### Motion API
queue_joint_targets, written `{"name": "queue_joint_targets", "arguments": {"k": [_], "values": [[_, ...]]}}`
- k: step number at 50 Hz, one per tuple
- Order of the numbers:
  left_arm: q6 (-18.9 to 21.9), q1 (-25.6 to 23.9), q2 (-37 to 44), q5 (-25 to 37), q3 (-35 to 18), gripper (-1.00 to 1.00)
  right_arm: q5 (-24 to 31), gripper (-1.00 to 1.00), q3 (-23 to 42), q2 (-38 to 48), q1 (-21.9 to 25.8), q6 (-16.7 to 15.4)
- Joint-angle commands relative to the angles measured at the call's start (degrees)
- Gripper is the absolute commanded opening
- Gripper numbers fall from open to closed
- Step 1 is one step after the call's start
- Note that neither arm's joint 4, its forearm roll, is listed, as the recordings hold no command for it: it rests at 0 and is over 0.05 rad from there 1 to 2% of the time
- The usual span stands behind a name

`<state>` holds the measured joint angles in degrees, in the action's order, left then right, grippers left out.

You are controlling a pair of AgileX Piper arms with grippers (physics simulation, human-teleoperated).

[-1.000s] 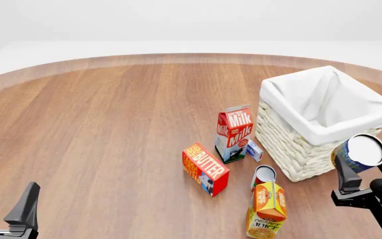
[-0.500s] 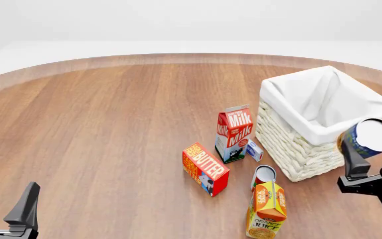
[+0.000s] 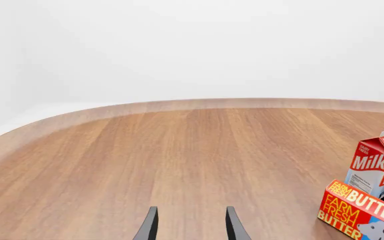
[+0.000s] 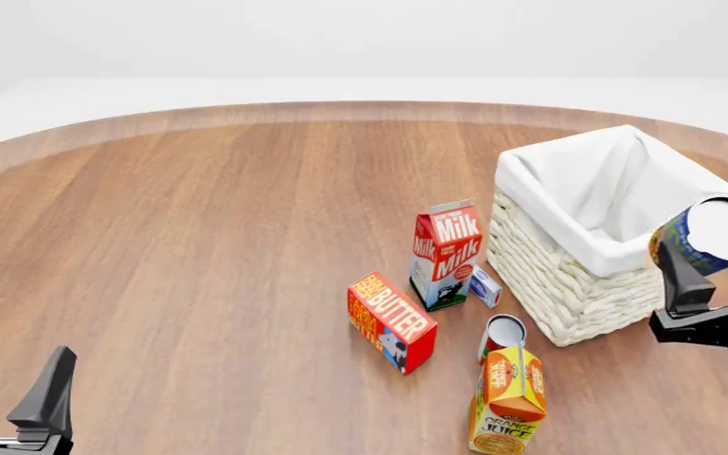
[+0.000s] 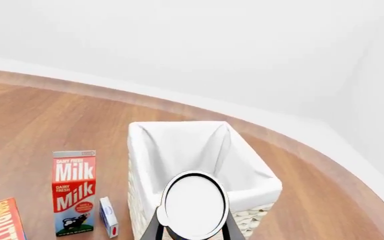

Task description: Pick up the alphabet soup, and put it in the basket.

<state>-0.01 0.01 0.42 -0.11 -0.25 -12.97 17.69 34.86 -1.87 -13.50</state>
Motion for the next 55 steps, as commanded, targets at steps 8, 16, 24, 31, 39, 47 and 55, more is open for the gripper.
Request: {"name": "queue_joint_targets", "arguments": {"k": [8, 16, 24, 31, 39, 47, 55], "values": [[0.0, 0.0, 0.0, 0.0, 0.0, 1.0, -1.68, -1.0, 4.33, 4.03, -0.33, 0.6], [0.0, 0.0, 0.0, 0.0, 0.0, 1.0, -2.07, -1.0, 6.24, 5.89, -0.44, 0.47], [0.0, 0.0, 0.0, 0.0, 0.0, 1.0, -2.17, -1.0, 8.92, 7.91, -0.6, 0.36], [0.0, 0.0, 0.0, 0.0, 0.0, 1.0, -2.98, -1.0, 10.27, 9.88, -0.58, 0.27], [0.0, 0.0, 0.0, 0.0, 0.0, 1.0, -3.33, -1.0, 12.59, 11.82, -0.59, 0.07], [0.0, 0.0, 0.0, 0.0, 0.0, 1.0, -3.41, -1.0, 13.97, 13.03, -1.06, 0.12], [0.0, 0.0, 0.0, 0.0, 0.0, 1.0, -3.55, -1.0, 15.49, 14.61, -1.25, 0.04]]}}
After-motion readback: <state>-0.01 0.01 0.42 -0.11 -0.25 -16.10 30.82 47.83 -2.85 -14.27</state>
